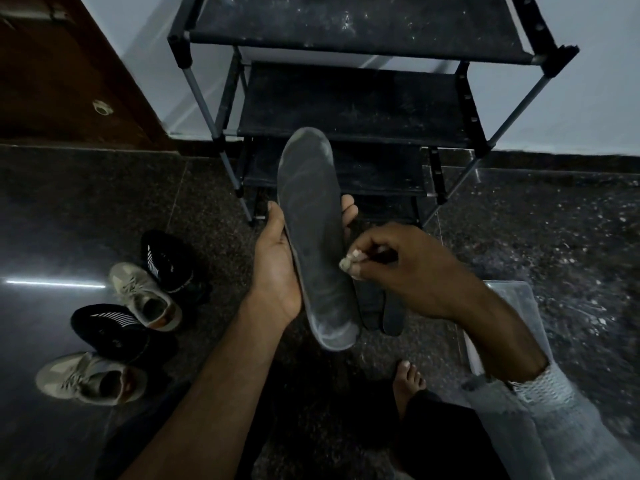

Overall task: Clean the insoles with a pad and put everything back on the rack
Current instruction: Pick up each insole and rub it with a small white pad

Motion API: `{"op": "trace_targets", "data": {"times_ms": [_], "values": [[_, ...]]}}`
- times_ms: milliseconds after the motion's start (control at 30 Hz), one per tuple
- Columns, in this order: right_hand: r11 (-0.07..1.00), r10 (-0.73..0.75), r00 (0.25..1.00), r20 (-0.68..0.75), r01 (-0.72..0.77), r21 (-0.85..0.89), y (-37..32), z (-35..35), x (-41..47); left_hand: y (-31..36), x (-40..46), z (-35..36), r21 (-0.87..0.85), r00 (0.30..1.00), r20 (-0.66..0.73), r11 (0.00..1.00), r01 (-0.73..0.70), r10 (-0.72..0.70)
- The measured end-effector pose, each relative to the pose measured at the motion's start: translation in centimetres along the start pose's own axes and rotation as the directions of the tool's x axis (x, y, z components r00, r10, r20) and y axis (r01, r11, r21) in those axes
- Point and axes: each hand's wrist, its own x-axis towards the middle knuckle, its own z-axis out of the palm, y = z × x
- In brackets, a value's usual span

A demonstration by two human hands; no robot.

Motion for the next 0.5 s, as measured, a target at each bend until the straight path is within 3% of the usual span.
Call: {"op": "trace_targets", "data": {"times_ms": [167,367,500], "values": [[0.98,0.055,0.993,0.105,-0.074,0.185,-0.2,0.8,-0.1,-0.1,0.2,-0.1,0.003,1.0,0.011,1.0,0.001,-0.001],[0.968,0.053,0.998,-0.042,-0.041,0.246,-0.2,1.7,0.4,-0.4,0.0,0.1,0.0,0.998,0.026,0.999,0.052,-0.052],[0.983,0.027,0.996,-0.08,-0.012,0.184,0.1,1.7,0.5,-0.3,0.1,0.0,0.026,0.997,0.012,0.997,0.077,-0.077]]}}
